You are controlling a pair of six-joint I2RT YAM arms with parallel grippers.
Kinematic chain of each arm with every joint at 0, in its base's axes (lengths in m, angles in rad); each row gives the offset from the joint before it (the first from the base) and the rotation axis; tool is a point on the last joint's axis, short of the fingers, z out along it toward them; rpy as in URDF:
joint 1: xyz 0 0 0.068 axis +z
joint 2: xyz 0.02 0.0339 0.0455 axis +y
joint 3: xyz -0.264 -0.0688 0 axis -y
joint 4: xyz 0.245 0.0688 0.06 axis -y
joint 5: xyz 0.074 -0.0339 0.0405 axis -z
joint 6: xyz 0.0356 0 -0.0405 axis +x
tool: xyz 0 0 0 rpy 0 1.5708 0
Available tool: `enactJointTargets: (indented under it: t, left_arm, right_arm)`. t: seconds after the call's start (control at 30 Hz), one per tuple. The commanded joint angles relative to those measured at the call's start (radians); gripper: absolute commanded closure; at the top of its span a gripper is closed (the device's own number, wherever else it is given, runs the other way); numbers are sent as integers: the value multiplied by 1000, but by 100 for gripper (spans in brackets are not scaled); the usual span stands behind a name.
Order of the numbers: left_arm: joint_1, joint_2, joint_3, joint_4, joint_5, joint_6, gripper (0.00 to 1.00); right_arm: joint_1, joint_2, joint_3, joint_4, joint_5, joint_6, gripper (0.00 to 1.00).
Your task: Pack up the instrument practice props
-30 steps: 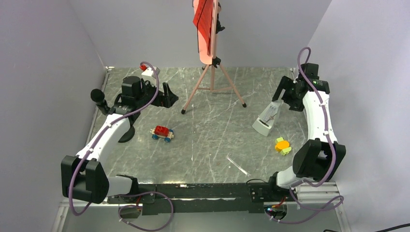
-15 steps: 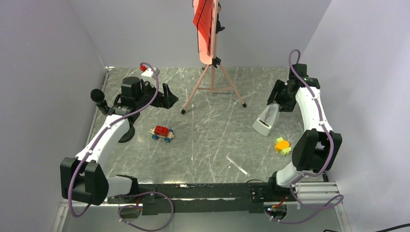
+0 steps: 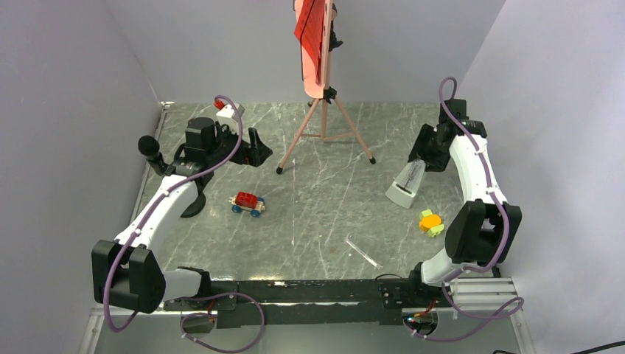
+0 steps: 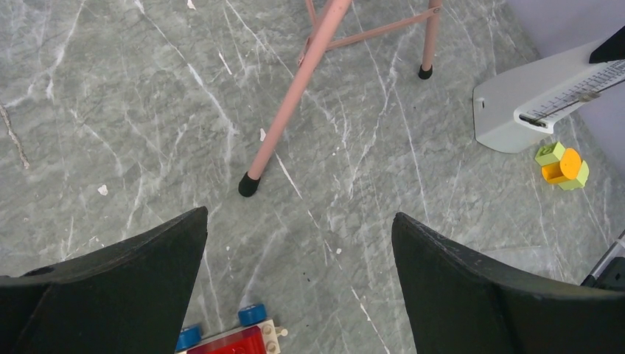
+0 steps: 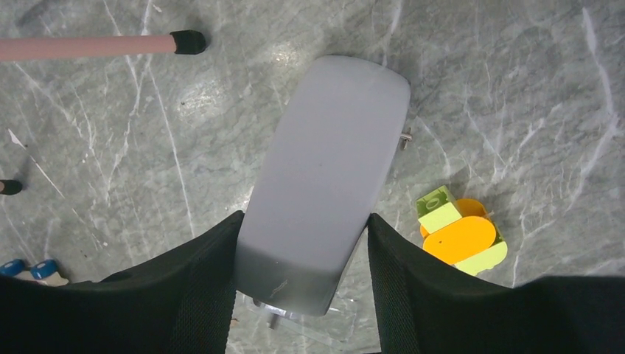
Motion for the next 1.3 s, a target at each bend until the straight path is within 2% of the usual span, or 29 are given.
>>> enactJointTargets:
  t: [0.0, 0.23, 0.5, 0.67, 0.77, 0.87, 1.0, 1.27]
  left_arm:
    - [-7, -28, 7, 4, 10, 22, 1]
    - [-13, -27, 2, 13, 5, 51, 1]
    - [-21, -19, -7, 18, 25, 50, 1]
    - [-21, -25, -18, 18, 37, 81, 1]
    - [-21, -35, -24, 0, 93, 126, 1]
    - [-21, -39, -23, -45, 171, 211, 1]
    - [-22, -56, -24, -128, 302, 377, 1]
    - [-51, -150, -74, -210, 422, 631, 1]
  right_arm:
    - [24, -30, -15, -11, -37, -39, 75]
    - [143, -71, -24, 14, -94, -151, 100]
    - [356, -96, -6, 55, -125, -347, 100]
    - [511, -96, -16, 71, -193, -525, 100]
    - [601, -68, 3, 73, -258, -640, 100]
    - [679, -31, 35, 73, -331, -753, 100]
    - [747, -20, 44, 161, -427, -851, 100]
    - [865, 22, 64, 276, -410, -951, 100]
